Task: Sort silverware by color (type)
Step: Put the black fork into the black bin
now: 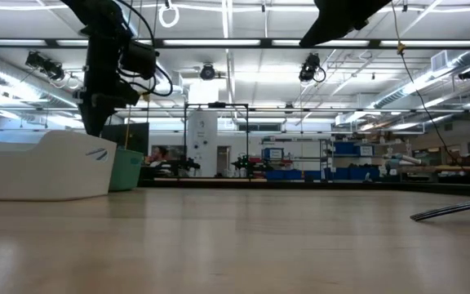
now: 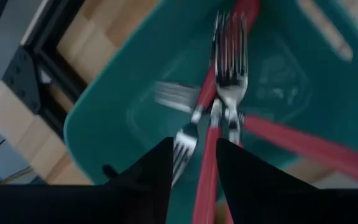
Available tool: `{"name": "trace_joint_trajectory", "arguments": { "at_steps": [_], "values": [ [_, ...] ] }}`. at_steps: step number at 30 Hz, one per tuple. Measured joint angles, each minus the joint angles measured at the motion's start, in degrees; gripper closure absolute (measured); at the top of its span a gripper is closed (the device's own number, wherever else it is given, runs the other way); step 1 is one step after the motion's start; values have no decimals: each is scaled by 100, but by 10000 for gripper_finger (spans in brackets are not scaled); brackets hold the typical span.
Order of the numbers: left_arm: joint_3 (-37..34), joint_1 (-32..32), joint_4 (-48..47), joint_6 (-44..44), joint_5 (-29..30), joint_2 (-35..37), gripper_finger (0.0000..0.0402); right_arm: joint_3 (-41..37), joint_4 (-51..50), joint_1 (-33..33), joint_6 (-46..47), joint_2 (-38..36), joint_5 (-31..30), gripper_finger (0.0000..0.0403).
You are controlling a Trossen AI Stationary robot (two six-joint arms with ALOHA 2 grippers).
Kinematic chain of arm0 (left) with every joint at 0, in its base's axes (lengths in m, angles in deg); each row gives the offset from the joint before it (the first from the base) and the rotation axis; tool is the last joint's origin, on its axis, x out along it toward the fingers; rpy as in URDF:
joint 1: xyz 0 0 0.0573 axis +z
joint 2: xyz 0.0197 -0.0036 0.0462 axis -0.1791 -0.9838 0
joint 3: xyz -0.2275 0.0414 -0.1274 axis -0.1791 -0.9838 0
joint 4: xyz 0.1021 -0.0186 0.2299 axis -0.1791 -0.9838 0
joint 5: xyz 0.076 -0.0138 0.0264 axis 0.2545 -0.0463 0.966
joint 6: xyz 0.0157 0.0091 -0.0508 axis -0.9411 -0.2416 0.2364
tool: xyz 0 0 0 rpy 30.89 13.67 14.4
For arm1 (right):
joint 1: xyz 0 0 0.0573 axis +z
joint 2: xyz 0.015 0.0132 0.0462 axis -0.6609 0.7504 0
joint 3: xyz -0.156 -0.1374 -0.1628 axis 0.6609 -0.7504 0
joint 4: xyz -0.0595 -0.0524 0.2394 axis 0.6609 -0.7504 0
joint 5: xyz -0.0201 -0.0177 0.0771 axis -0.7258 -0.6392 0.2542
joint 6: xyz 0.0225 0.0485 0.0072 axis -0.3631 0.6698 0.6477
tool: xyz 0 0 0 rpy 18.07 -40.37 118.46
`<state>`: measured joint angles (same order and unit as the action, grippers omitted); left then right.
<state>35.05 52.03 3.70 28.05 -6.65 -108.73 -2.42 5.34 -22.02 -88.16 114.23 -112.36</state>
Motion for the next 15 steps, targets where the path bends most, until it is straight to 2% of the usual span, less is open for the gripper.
{"name": "trace_joint_trajectory", "arguments": {
  "at_steps": [6,12,15],
  "values": [
    [153,-231,-559,139,-37,37,269,0,-53,0,-4,0,0,337],
    [154,-835,-703,384,-991,385,269,0,-400,27,162,0,1,337],
    [155,-1275,-680,530,-1159,821,269,0,-468,65,249,0,4,337]
  ]
}}
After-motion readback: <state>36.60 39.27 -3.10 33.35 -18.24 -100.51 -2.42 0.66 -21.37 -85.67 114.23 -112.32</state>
